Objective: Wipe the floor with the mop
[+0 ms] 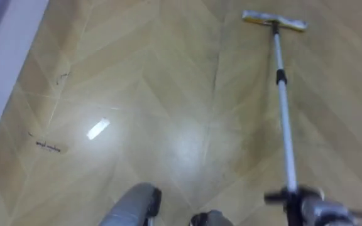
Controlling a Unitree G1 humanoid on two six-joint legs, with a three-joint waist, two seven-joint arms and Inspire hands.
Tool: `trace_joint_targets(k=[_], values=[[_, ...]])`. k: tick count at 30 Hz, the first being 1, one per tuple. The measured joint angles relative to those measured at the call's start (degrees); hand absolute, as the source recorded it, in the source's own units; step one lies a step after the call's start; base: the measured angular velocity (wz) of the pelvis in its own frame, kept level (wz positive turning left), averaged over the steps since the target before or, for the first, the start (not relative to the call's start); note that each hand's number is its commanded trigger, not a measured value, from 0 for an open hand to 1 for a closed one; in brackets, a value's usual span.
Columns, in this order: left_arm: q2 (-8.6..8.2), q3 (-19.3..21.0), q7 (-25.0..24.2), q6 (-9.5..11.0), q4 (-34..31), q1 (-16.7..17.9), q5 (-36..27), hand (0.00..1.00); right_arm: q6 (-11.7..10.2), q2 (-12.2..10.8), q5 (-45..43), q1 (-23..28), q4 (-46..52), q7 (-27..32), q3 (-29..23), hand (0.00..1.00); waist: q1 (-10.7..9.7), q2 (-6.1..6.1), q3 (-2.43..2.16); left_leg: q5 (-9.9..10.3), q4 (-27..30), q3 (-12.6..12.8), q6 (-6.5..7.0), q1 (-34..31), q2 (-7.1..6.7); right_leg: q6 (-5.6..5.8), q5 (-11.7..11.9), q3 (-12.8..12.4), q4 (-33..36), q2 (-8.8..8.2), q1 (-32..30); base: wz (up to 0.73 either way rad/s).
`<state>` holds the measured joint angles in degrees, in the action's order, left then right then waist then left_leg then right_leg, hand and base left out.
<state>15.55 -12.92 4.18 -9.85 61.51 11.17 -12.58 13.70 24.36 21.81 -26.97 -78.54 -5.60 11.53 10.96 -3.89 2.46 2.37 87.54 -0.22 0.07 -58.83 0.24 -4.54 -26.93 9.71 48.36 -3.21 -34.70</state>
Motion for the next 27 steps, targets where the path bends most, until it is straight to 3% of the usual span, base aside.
trace_joint_targets(k=[1, 2, 4, 5, 6, 7, 8, 10, 11, 13, 15, 16, 17, 18, 19, 21, 23, 24, 25, 27], values=[[-0.13, 0.41, -1.16, -0.02, -1.02, 0.93, 1.12, 0.00, 0.14, 0.06, 0.71, 0.16, -0.07, -0.12, -0.41, 1.00, 0.63, -0.15, -0.08, 3.07, -5.91, 1.66, 0.34, -0.23, 1.57, 0.54, -0.21, -0.23, -2.29, 0.36, 1.97, 0.31], [-0.12, 0.47, -1.67, 0.08, -1.41, 1.40, 1.11, 0.00, 0.12, 0.03, 1.28, 0.53, -0.07, -0.16, -0.39, 1.00, 0.65, -0.26, -0.10, 4.23, -11.20, 2.43, 0.27, 0.72, 2.03, 0.94, -0.21, -0.37, -3.44, 0.22, 3.03, 0.34], [-0.19, 1.21, -4.05, -0.12, -1.53, 1.30, 1.88, 0.00, -0.83, -0.24, 3.25, 4.61, 0.88, -1.00, 0.18, 1.00, 0.39, 0.87, -0.34, 6.96, -40.09, 3.33, 0.73, 9.62, 2.00, 2.91, -0.31, -0.05, -9.33, -0.49, 8.17, 0.29], [-0.15, 1.63, -4.38, -0.16, -0.81, 0.74, 2.21, 0.00, -1.48, -0.62, 3.63, 6.30, 0.87, -1.04, 0.34, 1.00, 0.07, 1.03, -0.48, 8.95, -44.28, 3.95, 1.19, 11.65, 1.61, 3.48, -0.62, 0.25, -10.00, -1.25, 9.29, 0.69], [-0.23, 1.90, -4.56, -0.31, 0.97, -1.22, 2.36, 0.00, -2.02, -0.70, 4.35, 10.18, 0.66, -1.54, 0.80, 1.00, -1.47, 1.67, -1.11, 11.29, -45.96, 5.04, 3.99, 13.14, -0.32, 4.38, -1.91, -0.50, -7.95, -2.90, 9.85, 1.01], [-0.66, 2.68, -4.49, -0.29, 1.53, -4.19, 3.34, 0.00, -2.04, -1.05, 5.18, 13.85, -0.75, -1.52, 1.52, 1.00, -1.85, 2.33, -1.20, 13.20, -45.11, 6.84, 5.95, 13.59, -1.40, 5.09, -1.35, -3.05, -0.67, -4.29, 7.20, 1.04], [-0.85, 2.94, -4.21, -0.11, 1.65, -5.37, 3.28, 0.00, -2.07, -1.43, 5.59, 15.16, -2.17, -1.54, 1.86, 1.00, -1.98, 2.61, -1.28, 14.02, -44.61, 8.02, 6.65, 14.07, -1.65, 5.68, -0.20, -4.17, 3.39, -4.86, 5.59, 0.62], [-2.64, 4.88, -1.85, 1.47, 1.31, -8.39, 3.13, 0.00, -2.31, -2.93, 4.82, 19.43, -5.01, -0.05, 2.50, 1.00, -2.03, 4.79, -2.25, 16.79, -43.80, 8.19, 7.77, 16.03, -2.43, 6.94, 7.13, -8.06, 13.06, -4.20, 0.12, 0.00], [-3.04, 5.29, -1.25, 1.75, 1.31, -8.88, 3.11, 0.00, -2.72, -3.20, 4.73, 20.08, -5.12, 0.54, 2.65, 1.00, -2.47, 5.17, -2.17, 16.79, -44.25, 7.20, 7.78, 16.69, -3.08, 6.84, 7.33, -8.56, 14.10, -4.05, -1.16, -0.31], [-4.73, 5.41, 0.94, 2.87, 1.34, -9.55, 3.21, 0.00, -4.46, -3.83, 4.39, 22.63, -5.29, 3.38, 3.58, 1.00, -4.87, 8.46, -1.75, 16.86, -45.48, 0.29, 7.64, 19.56, -5.41, 6.41, 6.71, -9.73, 14.82, -2.34, -5.76, -0.19], [-5.25, 5.38, 1.91, 2.92, 1.39, -9.17, 3.20, 0.00, -4.45, -5.63, 3.73, 24.77, -5.15, 5.66, 3.59, 1.00, -5.42, 9.03, -2.00, 17.15, -46.46, -2.99, 7.07, 21.55, -6.40, 6.10, 7.02, -9.75, 11.41, -1.74, -9.20, -0.34], [-5.19, 5.38, 1.95, 2.90, 1.83, -8.40, 3.17, 0.00, -4.46, -7.50, 3.44, 25.46, -5.09, 6.75, 3.59, 1.00, -6.10, 8.93, -2.00, 17.36, -45.54, -5.03, 6.69, 22.01, -7.22, 5.81, 7.40, -10.13, 5.70, -1.78, -10.33, -0.43], [-5.19, 5.42, 1.95, 2.88, 2.13, -8.03, 3.22, 0.00, -4.46, -8.33, 3.22, 25.83, -4.87, 7.18, 3.52, 1.00, -6.30, 8.78, -1.96, 17.66, -44.55, -5.27, 6.15, 22.04, -7.31, 5.96, 7.84, -10.46, 1.85, -1.71, -10.17, -0.28], [-5.23, 5.49, 1.97, 2.80, 2.93, -7.34, 3.39, 0.00, -4.45, -9.92, 2.92, 26.83, -3.91, 8.23, 3.47, 1.00, -6.84, 8.18, -1.69, 19.03, -41.79, -5.17, 3.73, 21.47, -7.65, 6.40, 10.42, -10.43, -3.89, -1.94, -9.25, -0.25], [-6.13, 5.40, 1.81, 2.60, 3.50, -6.69, 3.47, 0.00, -4.42, -10.38, 2.72, 26.77, -3.44, 8.63, 3.20, 1.00, -6.84, 8.69, -1.60, 20.79, -40.70, -4.66, 2.17, 21.26, -6.43, 5.90, 9.57, -7.82, -3.94, -1.79, -8.65, -0.21], [-6.55, 5.43, 1.44, 2.14, 3.64, -6.23, 3.23, 0.00, -3.91, -10.93, 2.55, 25.77, -2.70, 8.42, 1.87, 1.00, -6.80, 9.04, -1.67, 21.09, -40.94, -4.26, 1.76, 21.51, -4.82, 5.17, 9.92, -4.44, -4.11, -1.82, -8.09, 0.03], [-6.22, 5.41, 1.34, 1.27, 3.65, -6.19, 3.02, 0.00, -2.13, -10.46, 2.61, 23.24, -2.54, 7.45, 1.13, 1.00, -6.05, 8.08, -1.46, 21.17, -40.91, -4.21, 1.59, 22.78, -3.54, 4.44, 9.71, -3.07, -3.96, -1.39, -6.72, 0.17], [-5.42, 5.74, 1.35, 1.19, 3.59, -5.62, 1.91, 0.00, -0.88, -9.49, 2.71, 20.64, -2.46, 6.51, 0.40, 1.00, -4.77, 6.34, -1.30, 21.32, -40.30, -3.56, 1.32, 23.74, -2.99, 3.07, 8.86, -2.98, -3.70, -0.58, -5.82, -0.19], [-4.35, 6.09, 1.39, 0.93, 3.11, -4.82, 1.52, 0.00, 0.76, -7.35, 2.63, 16.96, -2.54, 4.70, 0.12, 1.00, -3.48, 4.94, -1.39, 21.22, -37.25, -3.61, 1.15, 23.17, -2.73, 2.20, 7.44, -2.52, -3.68, -0.20, -5.18, -0.32], [-2.78, 5.94, 1.49, 0.90, 2.86, -3.99, 0.77, 0.00, 0.09, -3.34, 2.52, 11.75, -2.17, 3.51, 0.41, 1.00, -2.35, 3.99, -0.90, 21.08, -30.30, -4.83, 0.89, 20.73, -1.52, 1.20, 5.97, -0.76, -2.46, 0.27, -4.83, -0.17]])
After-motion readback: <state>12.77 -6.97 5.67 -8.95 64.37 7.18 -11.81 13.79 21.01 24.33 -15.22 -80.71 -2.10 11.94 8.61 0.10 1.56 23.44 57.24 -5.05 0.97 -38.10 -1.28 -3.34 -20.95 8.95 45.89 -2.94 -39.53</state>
